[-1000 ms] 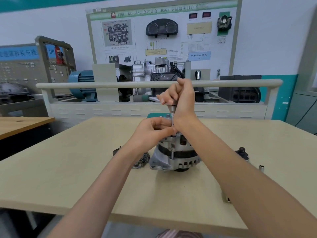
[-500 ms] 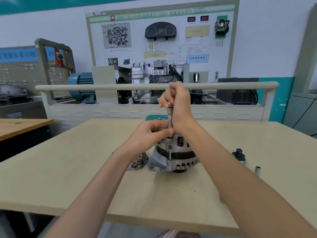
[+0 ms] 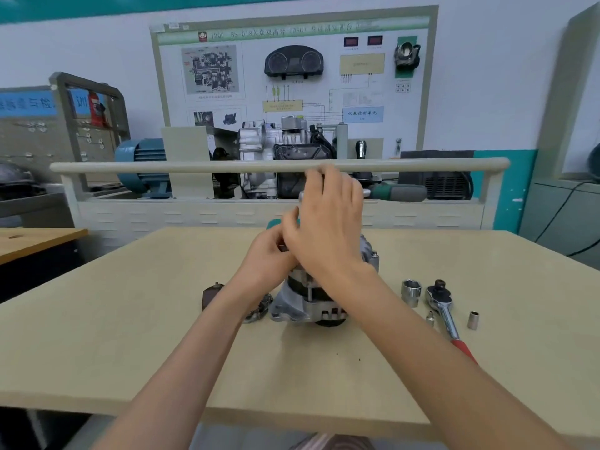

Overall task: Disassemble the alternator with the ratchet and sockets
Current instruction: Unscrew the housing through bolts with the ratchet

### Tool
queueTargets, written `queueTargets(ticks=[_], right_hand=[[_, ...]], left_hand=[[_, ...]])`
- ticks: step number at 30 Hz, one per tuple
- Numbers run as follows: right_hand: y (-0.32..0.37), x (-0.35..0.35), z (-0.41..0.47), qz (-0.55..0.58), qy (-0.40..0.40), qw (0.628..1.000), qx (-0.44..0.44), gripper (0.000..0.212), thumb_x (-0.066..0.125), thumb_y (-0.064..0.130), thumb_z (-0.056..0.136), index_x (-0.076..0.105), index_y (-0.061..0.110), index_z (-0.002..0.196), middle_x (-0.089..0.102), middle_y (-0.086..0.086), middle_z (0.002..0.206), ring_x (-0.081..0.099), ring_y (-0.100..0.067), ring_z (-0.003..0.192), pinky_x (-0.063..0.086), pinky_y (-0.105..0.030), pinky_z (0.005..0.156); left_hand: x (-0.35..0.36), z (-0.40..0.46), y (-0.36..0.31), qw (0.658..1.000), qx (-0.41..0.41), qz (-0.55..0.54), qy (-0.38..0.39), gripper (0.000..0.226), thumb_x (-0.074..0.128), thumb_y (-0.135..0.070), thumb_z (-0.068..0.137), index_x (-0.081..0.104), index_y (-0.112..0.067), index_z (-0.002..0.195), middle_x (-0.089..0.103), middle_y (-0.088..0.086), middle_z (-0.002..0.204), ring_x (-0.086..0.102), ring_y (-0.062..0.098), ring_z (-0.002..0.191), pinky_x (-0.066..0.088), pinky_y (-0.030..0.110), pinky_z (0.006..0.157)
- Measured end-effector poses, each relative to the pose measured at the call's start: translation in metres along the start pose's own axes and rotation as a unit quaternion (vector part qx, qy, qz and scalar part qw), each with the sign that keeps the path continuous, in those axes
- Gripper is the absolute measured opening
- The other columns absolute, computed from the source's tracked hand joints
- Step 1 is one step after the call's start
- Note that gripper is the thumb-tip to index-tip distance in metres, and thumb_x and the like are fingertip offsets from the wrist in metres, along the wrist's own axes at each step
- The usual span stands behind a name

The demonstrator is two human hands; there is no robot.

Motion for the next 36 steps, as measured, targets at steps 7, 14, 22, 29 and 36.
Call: queueTargets(ticks=[7,14,22,29,36], right_hand=[[-0.009,0.007,0.012,0.182,0.010,0.983,0.008,0.021,0.054,0.028,0.088,0.054,0.012,0.075,0.051,0.004,0.071,0.046,-0.014,0.073,0.026,-0.028,0.084],[-0.030,0.054,0.021,0.617,0.136,0.742,0.225,0.046,0.042,0.014,0.090,0.040,0.011,0.044,0.043,0.001,0.043,0.050,-0.012,0.055,0.045,-0.028,0.076],[-0.003,0.005,-0.003,-0.090,0.003,0.995,0.040,0.023,0.049,0.032,0.081,0.050,0.010,0.089,0.046,-0.006,0.085,0.041,-0.023,0.083,0.028,-0.037,0.087],[-0.016,0.016,0.020,0.350,0.021,0.929,0.116,0.044,0.045,0.018,0.087,0.033,0.016,0.044,0.033,0.005,0.045,0.034,-0.010,0.049,0.036,-0.022,0.063],[-0.028,0.025,0.009,0.539,0.025,0.821,0.185,0.035,0.041,0.017,0.084,0.045,0.007,0.050,0.047,-0.006,0.056,0.047,-0.016,0.065,0.042,-0.024,0.066]], left_hand=[[0.001,0.002,0.007,0.999,-0.022,-0.040,0.004,0.008,0.064,0.000,0.079,0.064,-0.008,0.079,0.065,0.004,0.070,0.062,0.008,0.064,0.047,0.013,0.054],[0.011,0.001,0.003,0.995,-0.033,-0.037,0.083,0.010,0.068,-0.018,0.086,0.073,-0.024,0.091,0.075,-0.005,0.087,0.067,0.001,0.079,0.049,0.011,0.068],[-0.003,0.002,-0.005,0.999,-0.009,0.030,-0.027,0.041,0.051,0.011,0.080,0.052,-0.029,0.070,0.059,-0.019,0.046,0.051,-0.013,0.044,0.036,0.005,0.042],[0.006,-0.001,0.003,0.998,-0.035,-0.008,0.047,0.017,0.058,-0.005,0.086,0.068,-0.019,0.083,0.072,0.001,0.081,0.065,0.011,0.078,0.051,0.029,0.078],[0.006,-0.001,0.004,0.997,-0.031,-0.039,0.066,0.014,0.061,-0.008,0.089,0.070,-0.013,0.100,0.074,-0.001,0.089,0.069,0.009,0.085,0.053,0.019,0.080]])
Point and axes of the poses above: each hand's wrist, its own z-axis towards the middle knuckle, its own x-axis out of the palm, y = z × x, the point moved 10 cm from there along z, towards the middle knuckle
